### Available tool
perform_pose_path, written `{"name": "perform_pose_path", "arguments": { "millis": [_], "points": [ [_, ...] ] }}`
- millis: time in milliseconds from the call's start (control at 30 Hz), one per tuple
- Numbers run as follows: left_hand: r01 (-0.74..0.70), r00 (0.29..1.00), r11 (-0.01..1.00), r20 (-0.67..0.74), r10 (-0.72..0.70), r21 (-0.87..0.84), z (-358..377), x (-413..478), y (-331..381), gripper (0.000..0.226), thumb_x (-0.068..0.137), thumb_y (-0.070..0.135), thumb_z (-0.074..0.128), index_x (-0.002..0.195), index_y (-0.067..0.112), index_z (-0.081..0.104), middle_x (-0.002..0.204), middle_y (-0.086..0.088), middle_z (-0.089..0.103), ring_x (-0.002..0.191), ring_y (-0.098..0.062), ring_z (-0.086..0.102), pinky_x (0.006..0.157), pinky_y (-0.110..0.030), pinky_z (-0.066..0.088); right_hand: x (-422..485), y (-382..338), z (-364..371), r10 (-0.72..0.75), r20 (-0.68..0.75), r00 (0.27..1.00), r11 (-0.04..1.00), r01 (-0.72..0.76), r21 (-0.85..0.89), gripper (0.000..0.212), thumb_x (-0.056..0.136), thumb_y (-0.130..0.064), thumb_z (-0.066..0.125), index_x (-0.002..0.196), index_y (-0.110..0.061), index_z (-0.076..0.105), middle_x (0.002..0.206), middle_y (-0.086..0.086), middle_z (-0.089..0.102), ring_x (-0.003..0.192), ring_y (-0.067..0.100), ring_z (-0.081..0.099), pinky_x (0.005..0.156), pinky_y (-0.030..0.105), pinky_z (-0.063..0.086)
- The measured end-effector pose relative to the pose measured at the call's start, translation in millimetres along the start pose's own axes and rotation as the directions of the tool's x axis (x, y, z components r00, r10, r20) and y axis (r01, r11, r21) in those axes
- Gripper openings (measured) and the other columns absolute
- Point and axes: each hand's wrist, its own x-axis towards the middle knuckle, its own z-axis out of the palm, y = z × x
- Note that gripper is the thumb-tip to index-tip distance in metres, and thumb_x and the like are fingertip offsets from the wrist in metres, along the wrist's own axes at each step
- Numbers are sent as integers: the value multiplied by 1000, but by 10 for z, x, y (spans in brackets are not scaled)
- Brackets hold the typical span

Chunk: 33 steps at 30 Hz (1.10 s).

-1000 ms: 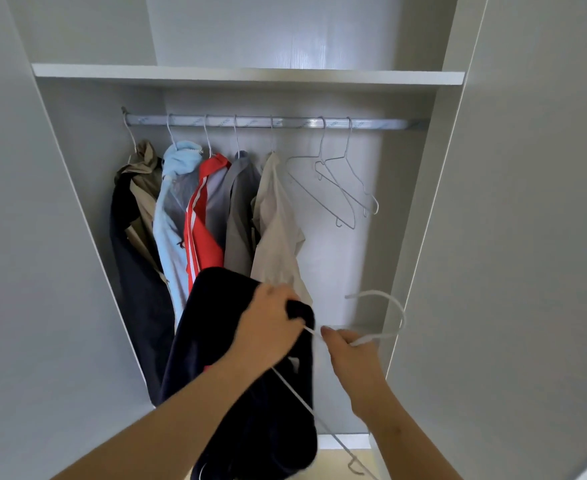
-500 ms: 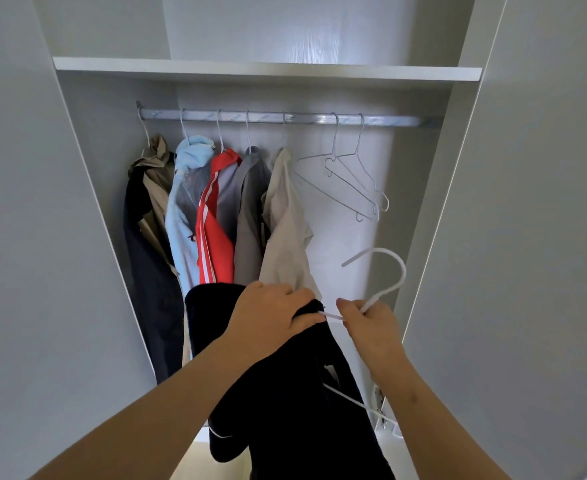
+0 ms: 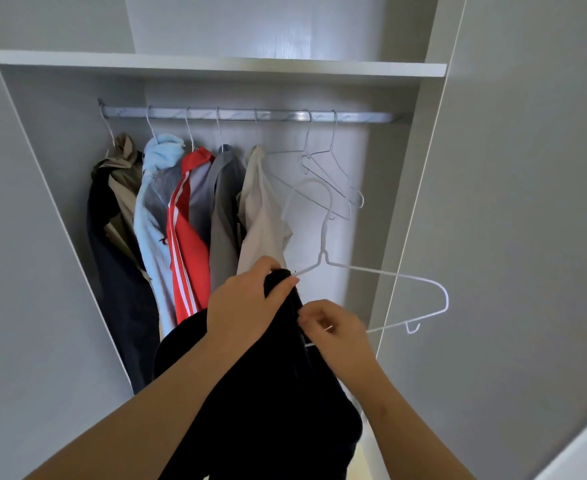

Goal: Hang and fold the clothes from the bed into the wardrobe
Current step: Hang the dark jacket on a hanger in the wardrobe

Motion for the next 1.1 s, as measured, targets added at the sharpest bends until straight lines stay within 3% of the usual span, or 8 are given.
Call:
{"name": "perform_pose_path", "arguments": {
  "millis": [267,400,533,700,767,867,1000,1100],
  "points": [
    [72,997,995,33,-70,-74,-5,86,66,17,84,49,55,90,36,46,64,14,52,67,-13,55,54,-17,38,92,182,30,103,264,959,991,-122,54,26,84,-21,63,105,-33,57,98,-17,64,86,-9,60,71,6,45],
    [126,992,984,22,-124,-125,-44,121,52,22,82,50,57,95,32,51,78,10,62,73,-10,58,61,-15,40,143,276,64,119,349,930,992,-127,-1,15,79,-24,61,86,-37,60,79,-23,65,79,-3,62,72,11,48],
    [177,983,970,-14,-182,-164,-26,120,69,24,80,48,61,91,29,51,76,9,61,70,-4,56,60,-14,40,161,455,122,220,424,879,975,-182,-128,16,80,-26,58,94,-33,57,96,-5,67,93,13,64,86,27,53],
    [181,979,962,-53,-195,-203,-113,159,32,22,77,49,61,84,32,49,72,12,59,68,0,55,55,-16,37,139,742,36,316,442,840,929,-180,-323,11,80,-32,59,89,-36,53,93,-5,63,90,13,61,87,29,50],
    [183,974,957,-92,-207,-225,-206,213,-28,21,76,49,63,83,32,51,72,15,59,70,1,56,60,-17,40,135,852,-77,397,452,799,854,-141,-501,9,78,-34,58,83,-34,51,91,-3,61,93,17,59,86,32,45],
    [199,961,940,-131,-242,-278,-303,272,-104,21,76,47,66,79,31,54,73,15,63,72,0,59,69,-25,48,127,954,-256,556,403,727,590,-3,-808,31,79,-36,54,108,-25,55,104,1,60,104,22,53,87,35,29],
    [201,969,948,-94,-230,-248,-350,220,-195,20,75,48,65,77,31,56,69,15,63,69,1,59,70,-28,51,220,890,-481,461,299,835,291,176,-940,29,80,-35,46,105,-24,56,107,2,61,111,22,50,89,39,21],
    [200,977,962,-39,-211,-188,-395,151,-323,21,76,49,62,75,30,56,68,14,62,67,-2,59,67,-29,50,283,831,-716,381,245,891,170,193,-966,28,82,-33,45,107,-25,54,115,0,59,120,20,43,96,43,20]
  ]
}}
